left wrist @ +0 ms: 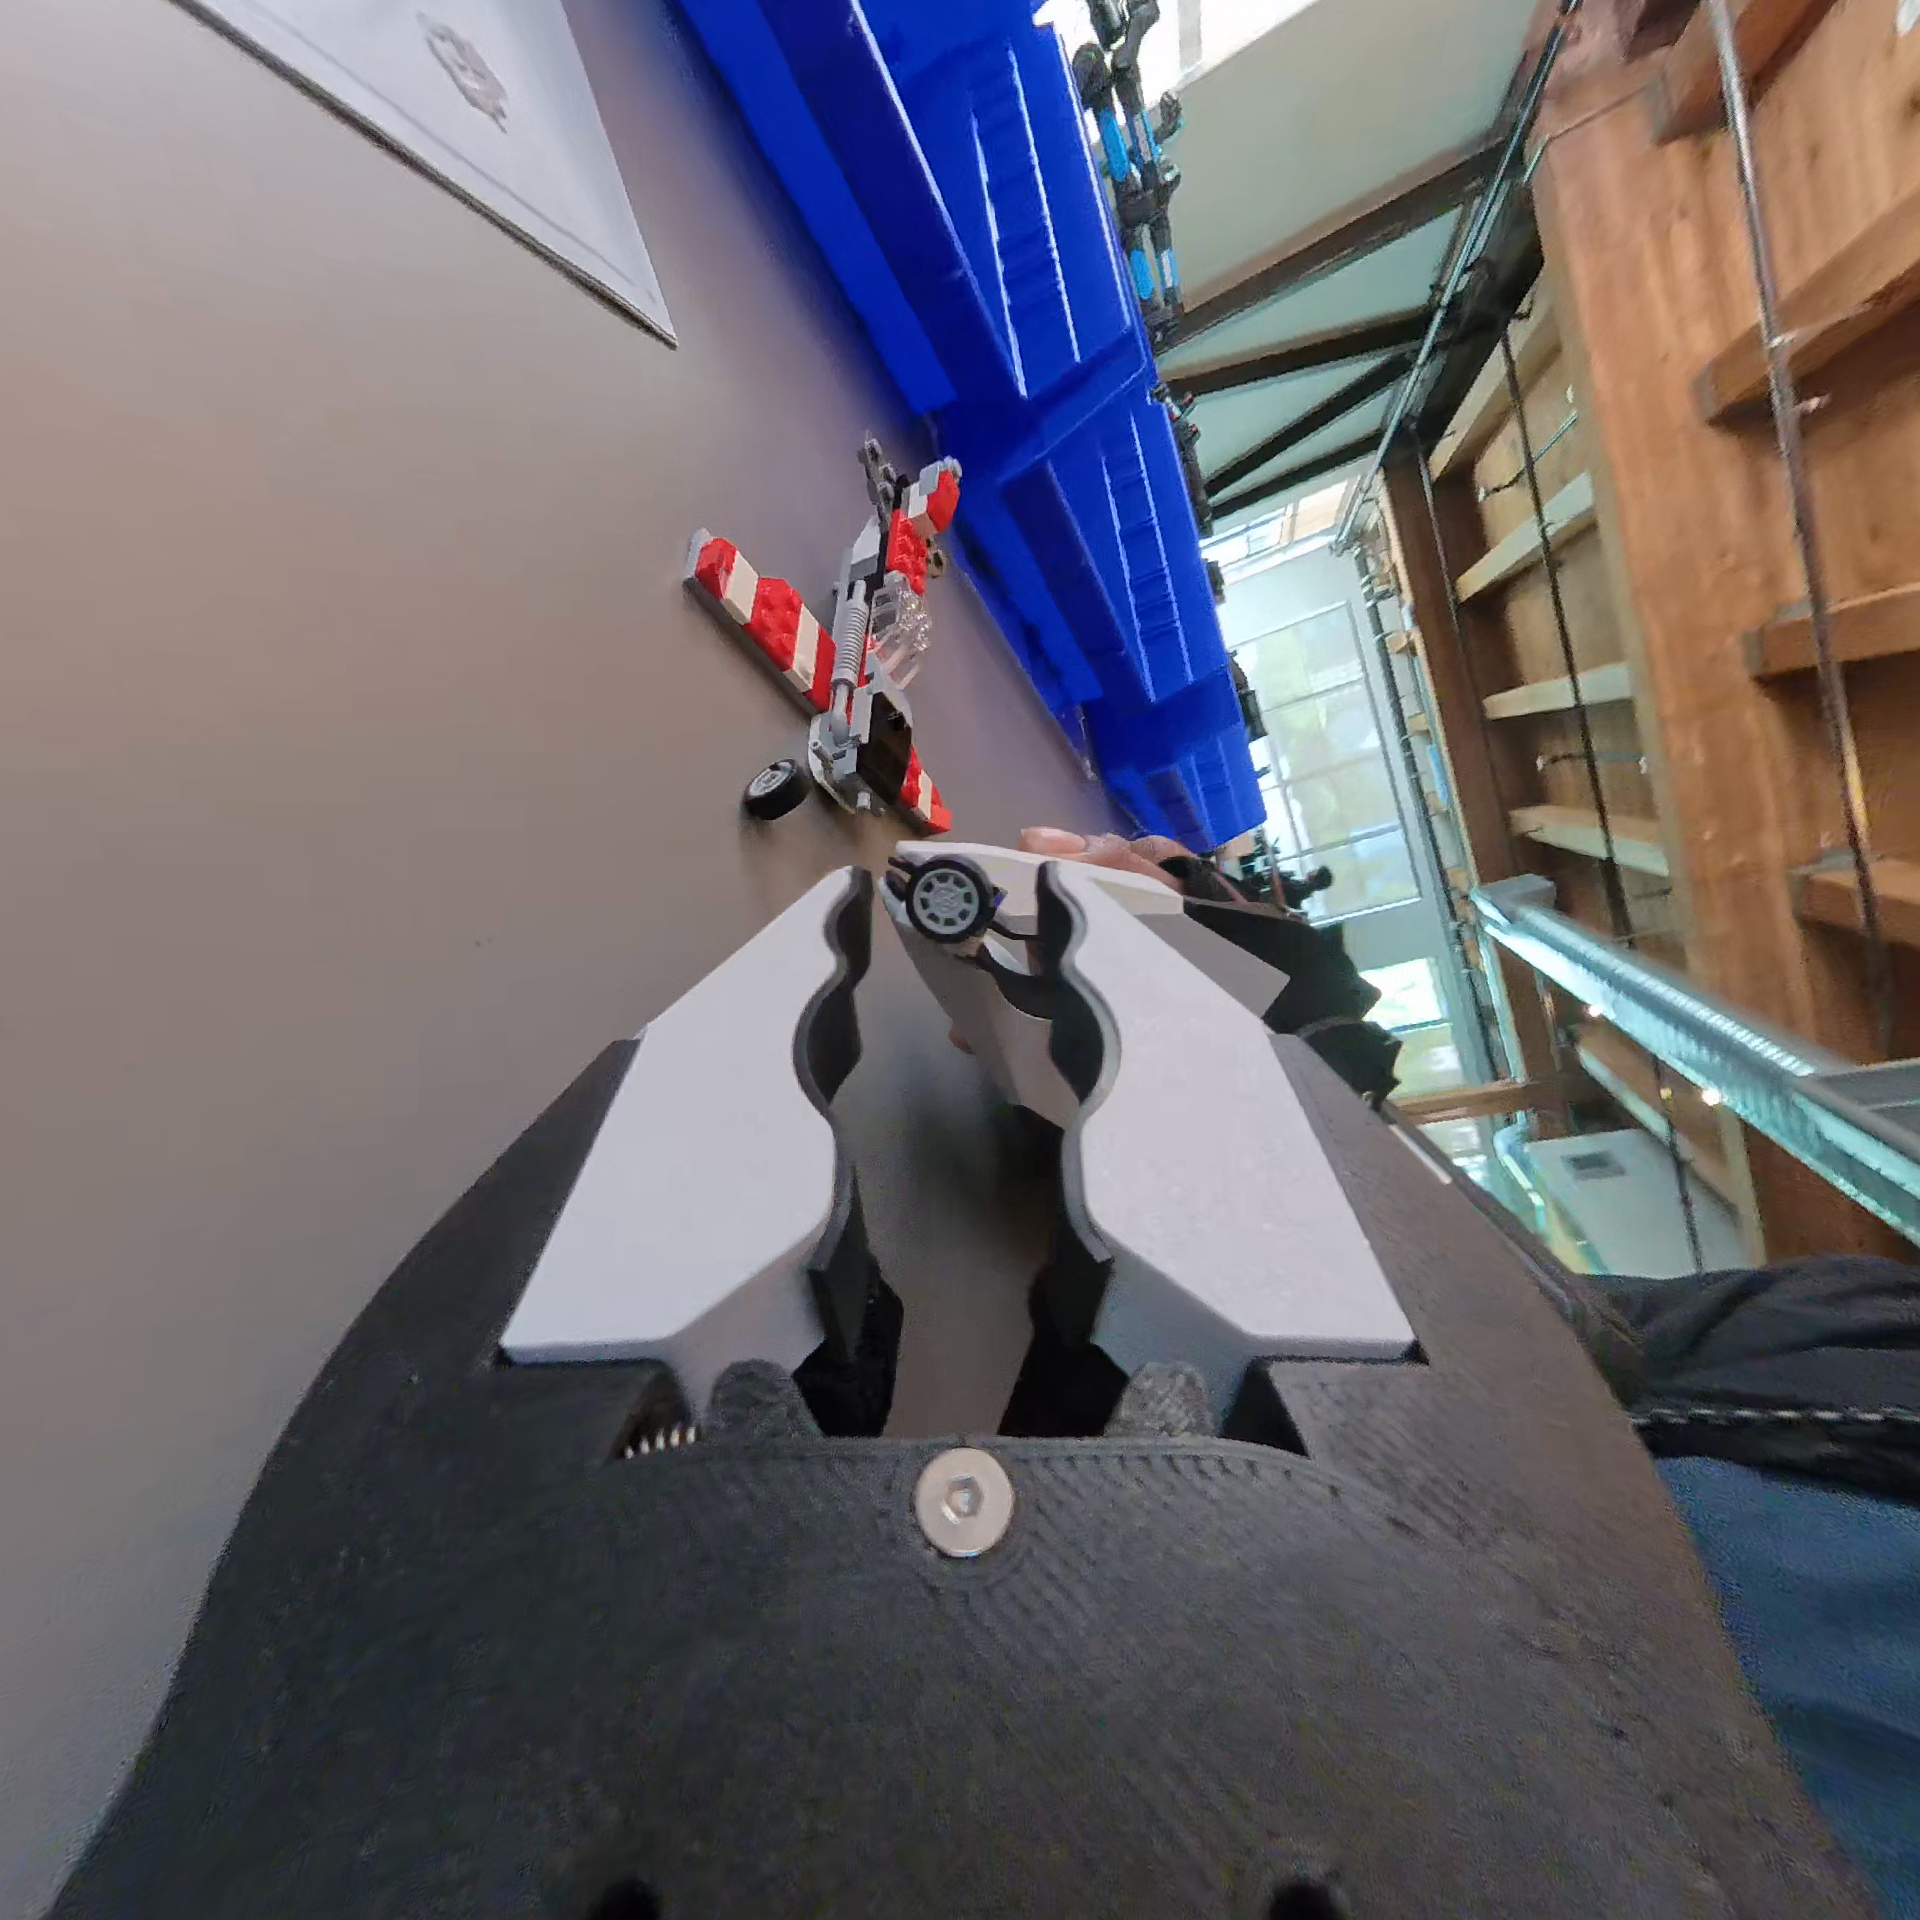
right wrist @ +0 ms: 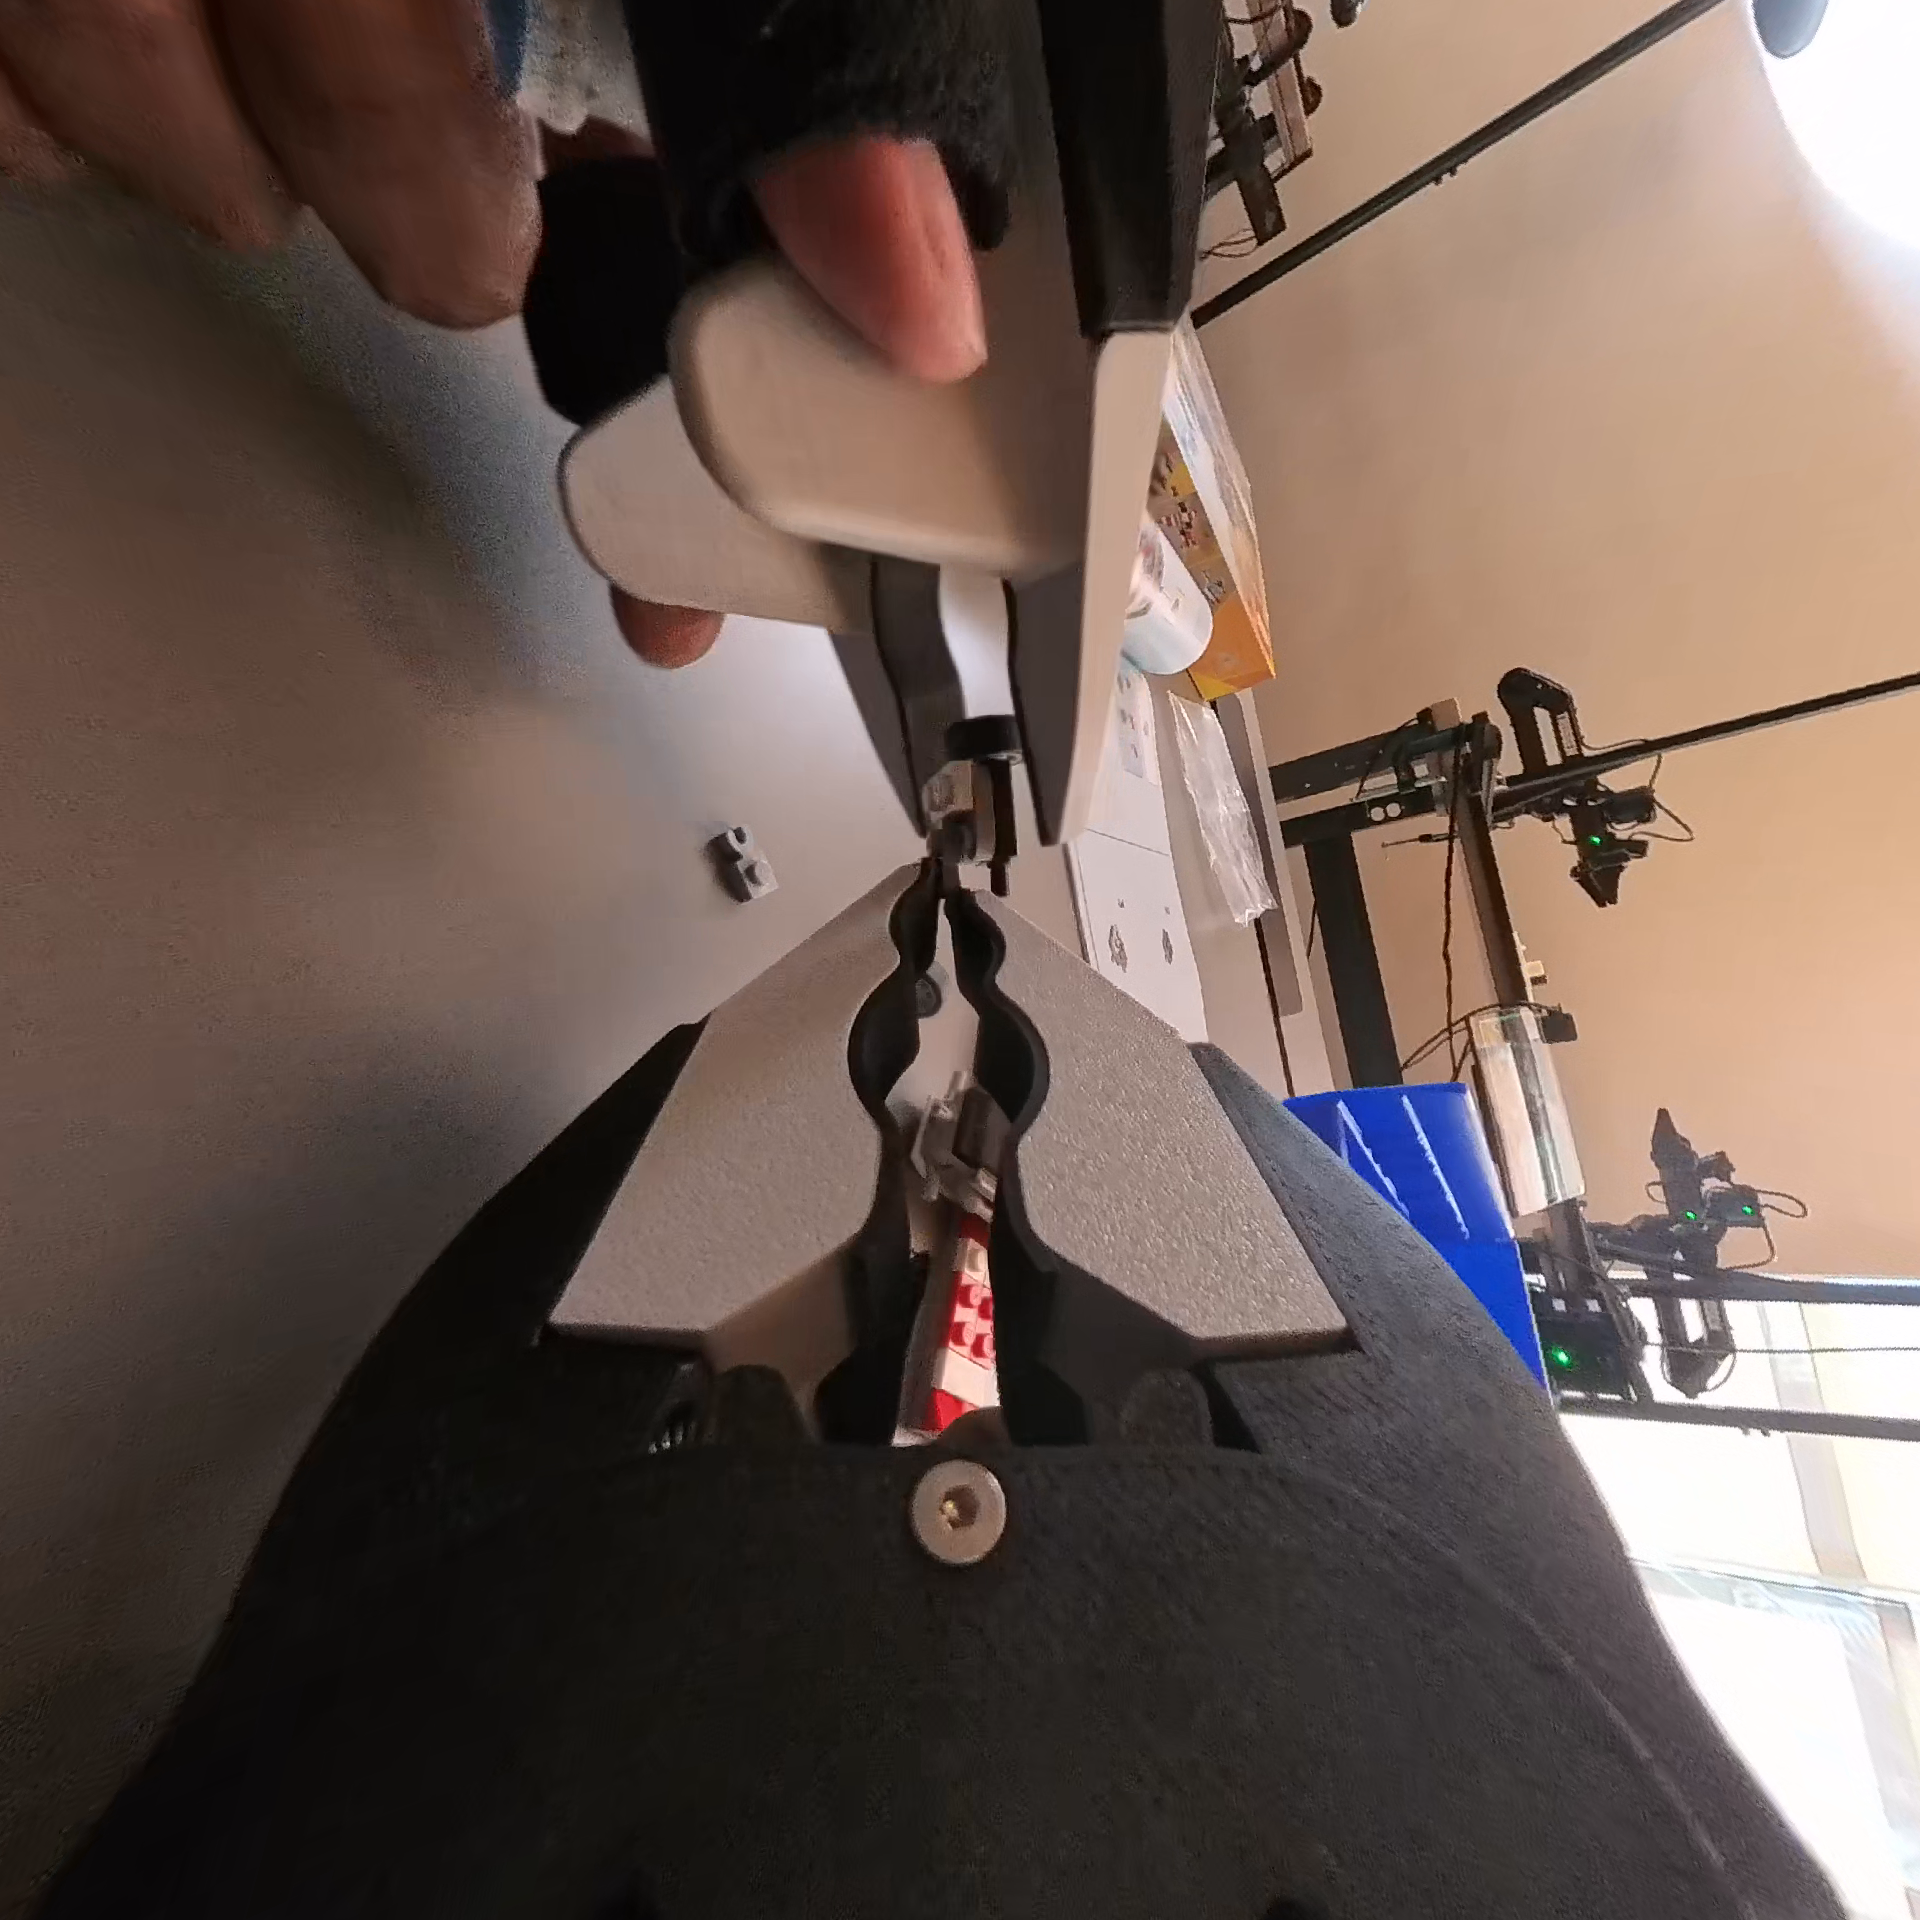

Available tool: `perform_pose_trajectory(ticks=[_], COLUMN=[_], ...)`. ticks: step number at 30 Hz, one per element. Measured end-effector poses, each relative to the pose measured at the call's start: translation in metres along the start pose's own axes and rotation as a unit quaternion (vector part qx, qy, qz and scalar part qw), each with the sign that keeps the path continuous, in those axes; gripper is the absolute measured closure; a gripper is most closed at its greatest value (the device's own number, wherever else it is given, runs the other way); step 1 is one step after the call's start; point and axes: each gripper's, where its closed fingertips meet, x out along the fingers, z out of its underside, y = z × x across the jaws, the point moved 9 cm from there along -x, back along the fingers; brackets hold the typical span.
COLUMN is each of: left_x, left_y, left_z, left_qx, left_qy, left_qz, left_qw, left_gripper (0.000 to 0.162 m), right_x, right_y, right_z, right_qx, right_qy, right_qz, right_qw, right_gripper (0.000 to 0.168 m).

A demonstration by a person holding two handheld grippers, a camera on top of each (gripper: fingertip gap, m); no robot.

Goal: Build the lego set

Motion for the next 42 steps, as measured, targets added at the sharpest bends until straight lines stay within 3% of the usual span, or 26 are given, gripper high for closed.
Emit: perform_pose_trajectory(ticks=[2, 7, 16, 33, 42], left_x=[-0.001, -0.002, 0.001, -0.002, -0.007], left_y=[0.001, 0.003, 0.002, -0.008, -0.011], left_z=[0.001, 0.001, 0.002, -0.003, -0.006], left_qx=[0.025, 0.049, 0.051, -0.013, -0.027], left_qy=[-0.007, -0.012, -0.018, 0.025, 0.044], left_qz=[-0.008, 0.014, 0.006, -0.033, -0.025], left_qw=[1.000, 0.999, 0.998, 0.999, 0.998], left_gripper=[0.139, 0.141, 0.143, 0.143, 0.143], right_x=[0.000, -0.002, -0.003, 0.002, 0.012], right_y=[0.000, 0.005, 0.005, -0.004, -0.005], right_z=[0.000, 0.003, 0.003, -0.005, 0.015], right_qx=[0.006, 0.067, 0.075, -0.003, 0.055], right_qy=[0.005, 0.032, 0.046, 0.008, -0.059], right_qz=[-0.009, -0.034, -0.041, -0.008, -0.050], right_qw=[1.000, 0.997, 0.995, 1.000, 0.996], right_gripper=[0.165, 0.165, 0.165, 0.166, 0.165])
